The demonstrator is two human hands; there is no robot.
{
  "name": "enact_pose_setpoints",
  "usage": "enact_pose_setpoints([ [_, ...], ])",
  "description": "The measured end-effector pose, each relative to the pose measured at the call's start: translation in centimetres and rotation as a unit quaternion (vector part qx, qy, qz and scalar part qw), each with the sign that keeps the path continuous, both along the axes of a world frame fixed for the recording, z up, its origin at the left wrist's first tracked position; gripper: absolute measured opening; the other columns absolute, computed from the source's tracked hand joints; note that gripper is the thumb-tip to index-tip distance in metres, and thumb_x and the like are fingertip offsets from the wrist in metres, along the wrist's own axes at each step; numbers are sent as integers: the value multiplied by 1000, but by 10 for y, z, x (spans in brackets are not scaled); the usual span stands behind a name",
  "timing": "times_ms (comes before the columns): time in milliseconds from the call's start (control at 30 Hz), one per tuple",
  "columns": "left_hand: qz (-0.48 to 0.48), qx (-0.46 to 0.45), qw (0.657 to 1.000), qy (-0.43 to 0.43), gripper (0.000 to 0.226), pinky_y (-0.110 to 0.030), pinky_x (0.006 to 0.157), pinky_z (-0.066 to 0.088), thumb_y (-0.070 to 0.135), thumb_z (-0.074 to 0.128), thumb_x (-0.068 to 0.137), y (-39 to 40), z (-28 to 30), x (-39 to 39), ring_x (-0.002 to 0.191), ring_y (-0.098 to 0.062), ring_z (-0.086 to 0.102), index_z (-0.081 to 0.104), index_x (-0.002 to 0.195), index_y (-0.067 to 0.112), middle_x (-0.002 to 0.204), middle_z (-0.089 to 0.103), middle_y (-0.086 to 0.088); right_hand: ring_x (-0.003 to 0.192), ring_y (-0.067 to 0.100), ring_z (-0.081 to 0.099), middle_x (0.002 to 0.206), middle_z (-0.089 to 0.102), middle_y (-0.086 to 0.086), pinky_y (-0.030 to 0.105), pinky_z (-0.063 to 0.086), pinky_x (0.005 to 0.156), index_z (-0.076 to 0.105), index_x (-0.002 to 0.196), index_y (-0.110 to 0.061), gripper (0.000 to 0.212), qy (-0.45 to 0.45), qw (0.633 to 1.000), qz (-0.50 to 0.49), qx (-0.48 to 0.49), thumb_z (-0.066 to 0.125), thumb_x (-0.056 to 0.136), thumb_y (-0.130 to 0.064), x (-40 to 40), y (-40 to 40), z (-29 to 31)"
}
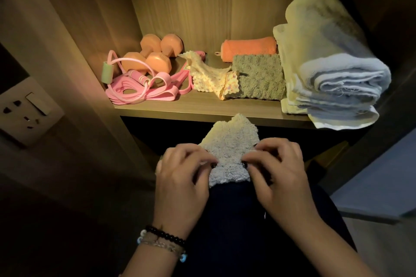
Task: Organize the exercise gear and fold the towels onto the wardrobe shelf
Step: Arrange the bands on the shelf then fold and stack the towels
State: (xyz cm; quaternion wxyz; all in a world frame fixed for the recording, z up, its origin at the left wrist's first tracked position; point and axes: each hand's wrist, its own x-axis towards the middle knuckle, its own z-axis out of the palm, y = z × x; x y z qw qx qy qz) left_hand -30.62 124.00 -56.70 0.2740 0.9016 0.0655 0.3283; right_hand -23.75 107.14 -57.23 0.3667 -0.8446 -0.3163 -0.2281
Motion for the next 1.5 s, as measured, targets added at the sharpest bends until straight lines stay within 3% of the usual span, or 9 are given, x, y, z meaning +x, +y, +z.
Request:
enact_pose_setpoints([
  [100, -53, 39, 998, 1, 25, -32, 80, 42, 11, 59, 81, 0, 0, -5, 94, -4, 56, 73, 88, 30, 94, 64, 20, 94, 17, 57, 98, 62, 1, 28, 38, 83, 72, 99, -10, 18, -71, 994, 56, -67, 65, 82, -7, -2, -4, -2],
  [400, -97, -18, 992, 77, 39, -39, 85, 50, 36, 52, 85, 3, -4, -10, 101, -4, 52, 64, 121, 32, 104, 57, 20, 112, 4, 49, 116, 53, -17, 35, 45, 94, 58, 121, -27, 36, 92, 984, 128, -85, 52, 86, -33, 5, -14, 2],
  [633, -90, -75, 992, 40, 26, -40, 83, 52, 43, 54, 87, 1, 1, -18, 98, -1, 60, 65, 108, 32, 101, 63, 22, 104, -1, 51, 107, 54, -28, 32, 43, 88, 58, 115, -36, 28, 136, 979, 144, -56, 44, 91, -44, 5, -22, 7],
  [767, -103, -139, 983, 58, 23, -17, 71, 47, 47, 51, 92, -2, 5, -20, 81, -3, 62, 66, 92, 30, 84, 63, 18, 102, 3, 58, 106, 61, -22, 23, 44, 83, 59, 108, -40, 25, 221, 962, 158, -18, 44, 92, -51, -3, -24, 6],
  [900, -51, -176, 976, 116, 30, -12, 59, 37, 57, 47, 88, -8, 11, -15, 72, -3, 58, 62, 84, 32, 77, 62, 13, 78, -1, 58, 91, 64, -17, 11, 38, 64, 60, 94, -37, 9, 241, 962, 130, 27, 51, 95, -39, -5, -15, 12],
  [1033, 11, -185, 970, 155, 16, -17, 49, 34, 49, 54, 88, -10, 14, -5, 57, -8, 50, 56, 87, 33, 76, 62, 7, 92, -2, 56, 96, 58, -20, 14, 42, 75, 59, 99, -33, 7, 200, 978, 47, 20, 56, 94, -31, -4, -4, 9],
  [1200, 41, -163, 975, 148, 10, -13, 58, 35, 41, 52, 92, -14, 9, 5, 76, 2, 49, 55, 94, 32, 94, 51, 13, 100, 16, 56, 105, 60, -1, 30, 39, 87, 70, 106, -13, 23, -60, 993, 65, -77, 58, 87, -10, -5, -9, 0],
  [1333, 52, -108, 989, 85, 11, -29, 82, 47, 36, 49, 93, -13, 3, 2, 93, 0, 50, 58, 97, 33, 105, 46, 15, 114, 11, 53, 118, 59, -4, 32, 38, 96, 64, 122, -14, 37, -24, 988, 129, -87, 53, 87, -17, -5, -17, 1],
  [1500, -113, 71, 991, 10, 25, -33, 95, 42, 30, 61, 87, 4, 3, -9, 109, -10, 54, 68, 108, 19, 110, 60, 6, 120, 6, 47, 126, 52, -11, 33, 41, 98, 55, 134, -22, 46, 25, 985, 145, -95, 53, 89, -31, 7, -20, -6],
])
